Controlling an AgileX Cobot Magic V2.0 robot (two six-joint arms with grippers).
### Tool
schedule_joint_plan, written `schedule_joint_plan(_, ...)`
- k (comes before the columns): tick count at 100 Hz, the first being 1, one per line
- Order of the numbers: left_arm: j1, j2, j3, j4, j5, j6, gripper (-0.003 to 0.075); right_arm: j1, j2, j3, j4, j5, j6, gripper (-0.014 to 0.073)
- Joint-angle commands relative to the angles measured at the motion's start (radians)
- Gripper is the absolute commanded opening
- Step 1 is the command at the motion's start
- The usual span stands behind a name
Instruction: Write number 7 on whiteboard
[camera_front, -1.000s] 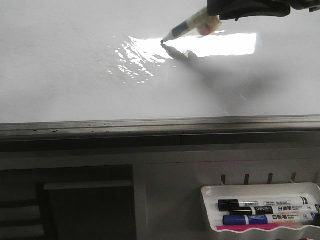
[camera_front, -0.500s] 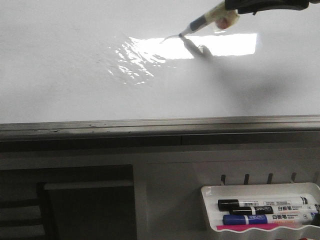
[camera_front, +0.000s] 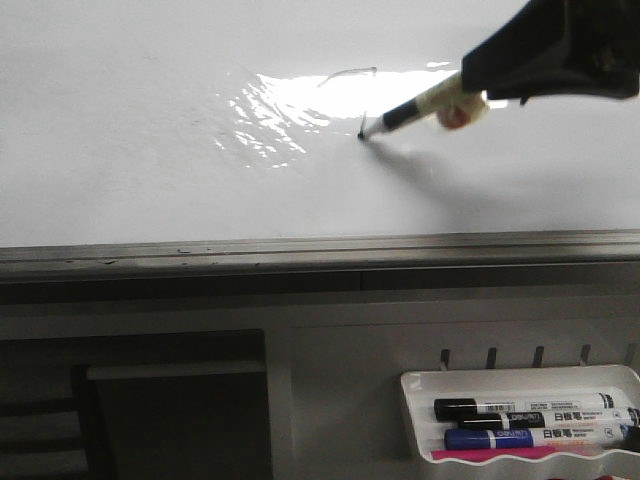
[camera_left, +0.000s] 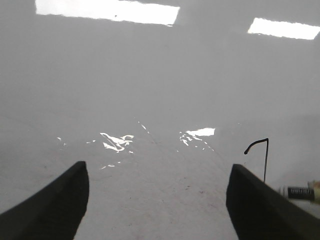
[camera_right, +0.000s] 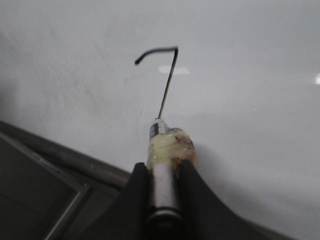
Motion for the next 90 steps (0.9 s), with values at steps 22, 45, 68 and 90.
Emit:
schedule_joint_plan(22,-0.008,-0.011,-0.026,-0.008,-0.051,-0.007,0.0526,-0.010,-0.091,0.022,-0.184,0.172,0.208,-0.0050)
schedule_joint_plan(45,-0.183,0.008,-0.042,0.057,-0.019,0.083,0.0526,-0.010,-0.114,-0.092,-0.590,0.320,0.605,-0.0050)
schedule_joint_plan(68,-0.423,0.116,-0.044,0.142,-0.040,0.135,0.0526,-0.010,-0.074,-0.294,-0.784,0.509,0.804,-0.0050)
schedule_joint_plan(90,-0.564,0.229,-0.048,0.199,-0.121,0.135,0.0525,-0.010,-0.024,-0.395,-0.817,0.620,0.835,-0.0050)
